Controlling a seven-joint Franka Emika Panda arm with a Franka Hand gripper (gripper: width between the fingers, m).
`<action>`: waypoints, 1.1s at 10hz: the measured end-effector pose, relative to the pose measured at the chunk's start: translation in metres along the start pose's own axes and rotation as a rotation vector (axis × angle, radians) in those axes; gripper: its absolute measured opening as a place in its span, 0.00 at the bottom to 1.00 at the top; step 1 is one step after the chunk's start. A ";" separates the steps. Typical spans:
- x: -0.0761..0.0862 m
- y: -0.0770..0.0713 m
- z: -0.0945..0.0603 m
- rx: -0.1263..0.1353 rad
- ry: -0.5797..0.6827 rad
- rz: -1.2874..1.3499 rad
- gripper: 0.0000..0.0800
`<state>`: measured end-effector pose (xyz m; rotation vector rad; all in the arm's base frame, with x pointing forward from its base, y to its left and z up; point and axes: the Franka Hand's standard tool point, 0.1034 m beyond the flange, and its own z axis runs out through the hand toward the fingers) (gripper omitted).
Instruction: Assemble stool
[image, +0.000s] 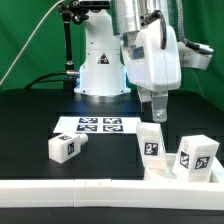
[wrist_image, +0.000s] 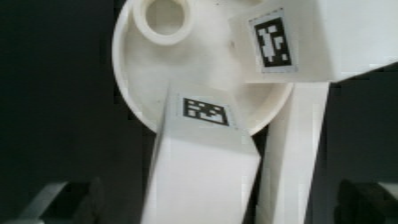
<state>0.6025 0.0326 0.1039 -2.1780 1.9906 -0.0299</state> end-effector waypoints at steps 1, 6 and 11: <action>0.008 0.007 0.004 -0.012 0.005 -0.075 0.81; 0.042 0.014 0.007 -0.026 0.025 -0.246 0.81; 0.054 0.011 0.011 -0.067 0.057 -0.726 0.81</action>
Offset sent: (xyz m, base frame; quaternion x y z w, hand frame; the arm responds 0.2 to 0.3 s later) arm -0.0016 -0.0379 -0.0060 -0.0166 0.0069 -0.1208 0.9925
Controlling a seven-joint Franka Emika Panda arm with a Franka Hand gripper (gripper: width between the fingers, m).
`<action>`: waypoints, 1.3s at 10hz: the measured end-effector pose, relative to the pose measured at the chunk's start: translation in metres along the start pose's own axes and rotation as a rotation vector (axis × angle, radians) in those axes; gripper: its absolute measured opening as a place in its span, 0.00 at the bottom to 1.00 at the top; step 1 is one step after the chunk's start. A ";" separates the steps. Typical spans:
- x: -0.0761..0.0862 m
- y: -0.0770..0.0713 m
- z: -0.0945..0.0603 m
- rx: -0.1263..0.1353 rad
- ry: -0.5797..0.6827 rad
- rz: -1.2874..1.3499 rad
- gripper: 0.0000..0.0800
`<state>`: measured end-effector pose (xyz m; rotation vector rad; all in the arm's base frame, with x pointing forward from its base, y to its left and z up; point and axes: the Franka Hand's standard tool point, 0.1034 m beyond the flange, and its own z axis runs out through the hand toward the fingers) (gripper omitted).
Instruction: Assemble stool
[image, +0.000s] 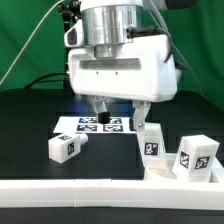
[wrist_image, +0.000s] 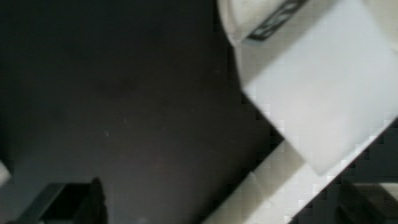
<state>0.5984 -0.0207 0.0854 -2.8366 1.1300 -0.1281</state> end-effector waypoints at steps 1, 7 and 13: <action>0.006 0.006 0.001 -0.004 0.003 -0.093 0.81; 0.026 0.048 0.010 -0.008 0.001 -0.224 0.81; 0.034 0.082 0.017 -0.031 0.023 -0.226 0.81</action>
Offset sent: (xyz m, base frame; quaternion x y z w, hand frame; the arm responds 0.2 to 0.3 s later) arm 0.0000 0.0000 0.0000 0.0000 0.0000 0.0000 1.0000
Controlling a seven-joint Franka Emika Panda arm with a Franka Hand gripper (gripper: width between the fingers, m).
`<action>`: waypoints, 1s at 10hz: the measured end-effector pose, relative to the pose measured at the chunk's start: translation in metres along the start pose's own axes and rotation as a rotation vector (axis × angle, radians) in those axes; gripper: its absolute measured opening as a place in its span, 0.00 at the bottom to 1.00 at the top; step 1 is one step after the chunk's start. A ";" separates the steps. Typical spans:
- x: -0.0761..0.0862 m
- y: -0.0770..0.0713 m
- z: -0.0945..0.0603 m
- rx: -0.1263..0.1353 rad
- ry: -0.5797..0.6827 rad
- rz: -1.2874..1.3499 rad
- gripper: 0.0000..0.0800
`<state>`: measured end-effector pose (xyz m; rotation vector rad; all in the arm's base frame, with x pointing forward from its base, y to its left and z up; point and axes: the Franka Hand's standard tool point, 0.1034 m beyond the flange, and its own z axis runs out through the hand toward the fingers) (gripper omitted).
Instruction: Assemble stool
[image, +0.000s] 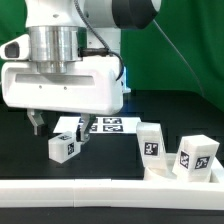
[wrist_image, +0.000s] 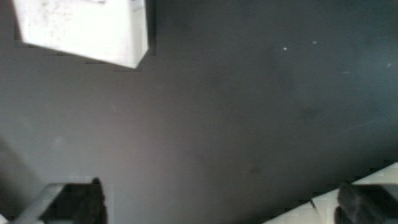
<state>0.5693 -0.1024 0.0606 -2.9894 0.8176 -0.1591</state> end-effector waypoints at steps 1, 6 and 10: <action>0.000 0.002 0.001 0.001 -0.001 0.008 0.81; -0.011 0.048 0.017 -0.013 -0.028 0.070 0.81; -0.021 0.043 0.018 0.009 -0.164 0.073 0.81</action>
Offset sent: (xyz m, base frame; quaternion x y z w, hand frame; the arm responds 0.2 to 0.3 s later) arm -0.0356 -0.0254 -0.0247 0.0360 -0.0307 0.0417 0.9980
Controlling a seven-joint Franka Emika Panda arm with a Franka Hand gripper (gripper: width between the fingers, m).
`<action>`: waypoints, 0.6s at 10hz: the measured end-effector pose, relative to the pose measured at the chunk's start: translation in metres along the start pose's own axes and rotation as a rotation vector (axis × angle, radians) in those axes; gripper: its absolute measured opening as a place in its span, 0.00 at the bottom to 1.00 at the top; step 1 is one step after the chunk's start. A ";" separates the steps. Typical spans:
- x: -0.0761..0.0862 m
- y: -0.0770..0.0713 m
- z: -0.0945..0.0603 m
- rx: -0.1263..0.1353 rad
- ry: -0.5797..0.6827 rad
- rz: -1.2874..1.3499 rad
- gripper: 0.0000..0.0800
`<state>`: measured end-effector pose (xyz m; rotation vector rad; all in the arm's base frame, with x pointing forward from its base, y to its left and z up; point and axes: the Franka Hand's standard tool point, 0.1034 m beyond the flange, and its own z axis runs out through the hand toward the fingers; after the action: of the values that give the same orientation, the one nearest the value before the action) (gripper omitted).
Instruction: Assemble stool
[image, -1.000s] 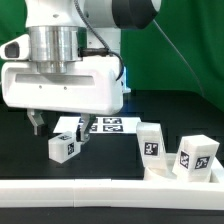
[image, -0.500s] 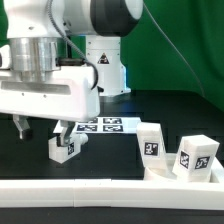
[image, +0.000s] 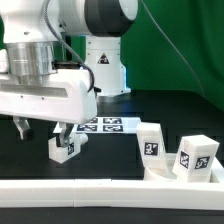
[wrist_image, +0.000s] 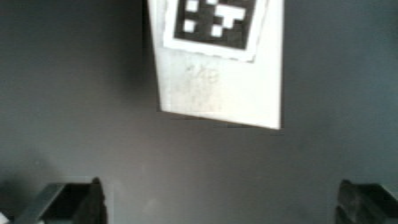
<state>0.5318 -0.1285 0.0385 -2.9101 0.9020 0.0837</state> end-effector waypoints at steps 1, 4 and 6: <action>0.000 -0.002 0.003 0.004 -0.069 0.000 0.81; -0.006 -0.005 0.010 0.012 -0.222 0.008 0.81; -0.012 -0.002 0.010 0.025 -0.383 0.019 0.81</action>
Offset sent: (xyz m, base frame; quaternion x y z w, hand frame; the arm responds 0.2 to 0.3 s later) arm 0.0023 0.0065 0.0025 0.0051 -0.1288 -0.0013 0.9917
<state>0.5225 -0.1191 0.0297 -2.7204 0.8522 0.6019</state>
